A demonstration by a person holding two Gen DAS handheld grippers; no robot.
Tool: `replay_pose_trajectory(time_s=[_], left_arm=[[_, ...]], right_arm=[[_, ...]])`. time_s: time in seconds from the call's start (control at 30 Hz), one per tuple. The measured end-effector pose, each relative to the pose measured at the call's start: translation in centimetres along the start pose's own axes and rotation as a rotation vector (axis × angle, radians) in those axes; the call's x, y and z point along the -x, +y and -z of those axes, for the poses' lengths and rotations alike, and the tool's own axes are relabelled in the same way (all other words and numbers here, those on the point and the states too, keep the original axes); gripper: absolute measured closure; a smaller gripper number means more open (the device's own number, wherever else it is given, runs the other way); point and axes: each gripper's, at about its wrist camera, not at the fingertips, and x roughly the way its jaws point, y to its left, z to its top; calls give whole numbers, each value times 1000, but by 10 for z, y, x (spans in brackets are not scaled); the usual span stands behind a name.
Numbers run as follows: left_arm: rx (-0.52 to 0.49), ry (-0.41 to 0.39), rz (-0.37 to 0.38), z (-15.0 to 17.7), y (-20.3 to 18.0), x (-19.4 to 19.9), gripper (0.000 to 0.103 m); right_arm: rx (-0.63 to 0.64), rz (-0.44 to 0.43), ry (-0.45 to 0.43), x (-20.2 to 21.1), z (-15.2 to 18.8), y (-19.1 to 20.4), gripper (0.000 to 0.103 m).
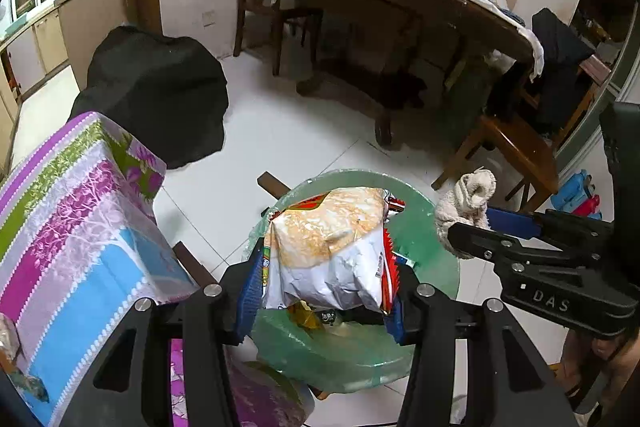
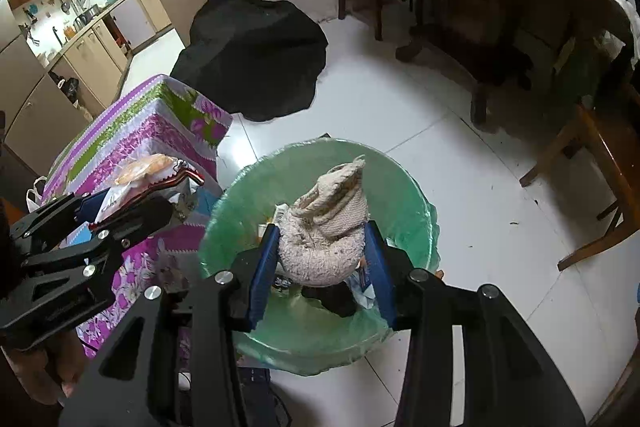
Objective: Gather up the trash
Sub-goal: 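Carry the chip bag and beige cloth over the green trash bin with both tools, then open both tools to drop the chip bag and cloth into the bin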
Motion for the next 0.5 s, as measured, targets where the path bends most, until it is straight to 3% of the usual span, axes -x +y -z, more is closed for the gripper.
replay_pose_trajectory(time_s=[0.5], left_arm=[[6, 37, 8, 0, -1, -33, 51]], right_arm=[[-5, -12, 34, -18, 1, -22, 60]])
